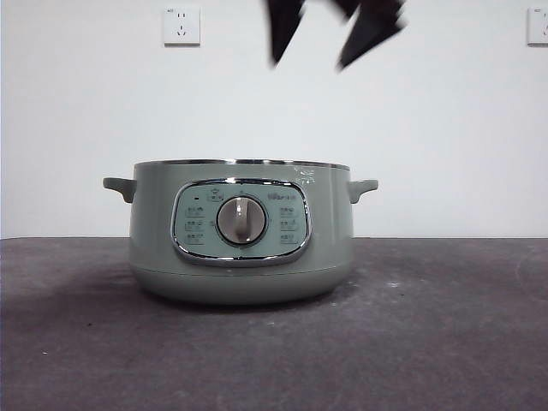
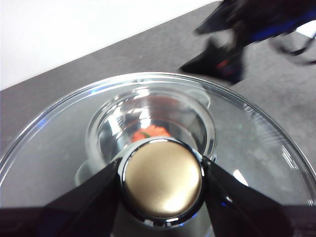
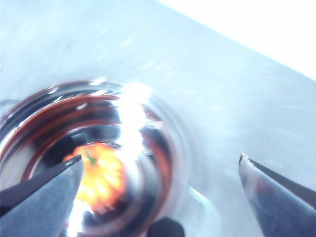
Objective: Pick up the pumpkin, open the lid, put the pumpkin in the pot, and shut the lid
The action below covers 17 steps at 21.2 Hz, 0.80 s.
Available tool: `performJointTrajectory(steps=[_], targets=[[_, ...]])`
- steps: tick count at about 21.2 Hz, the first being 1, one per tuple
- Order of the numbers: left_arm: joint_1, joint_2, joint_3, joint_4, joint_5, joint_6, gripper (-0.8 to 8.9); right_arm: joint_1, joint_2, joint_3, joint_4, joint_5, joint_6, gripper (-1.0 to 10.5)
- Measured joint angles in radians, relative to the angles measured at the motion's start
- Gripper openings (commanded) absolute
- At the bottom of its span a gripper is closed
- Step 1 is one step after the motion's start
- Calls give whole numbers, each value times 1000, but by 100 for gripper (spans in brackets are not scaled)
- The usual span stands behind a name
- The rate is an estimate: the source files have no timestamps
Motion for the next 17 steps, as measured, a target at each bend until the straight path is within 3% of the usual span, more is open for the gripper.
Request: performJointTrajectory(steps=[8,17], targets=[[0,270,0,229,42,2,-9,-12,-386,0,-200,-1,37,567],[-11,475,0,411,58,8,-9,-12,-521,0,-311,-1,55,566]])
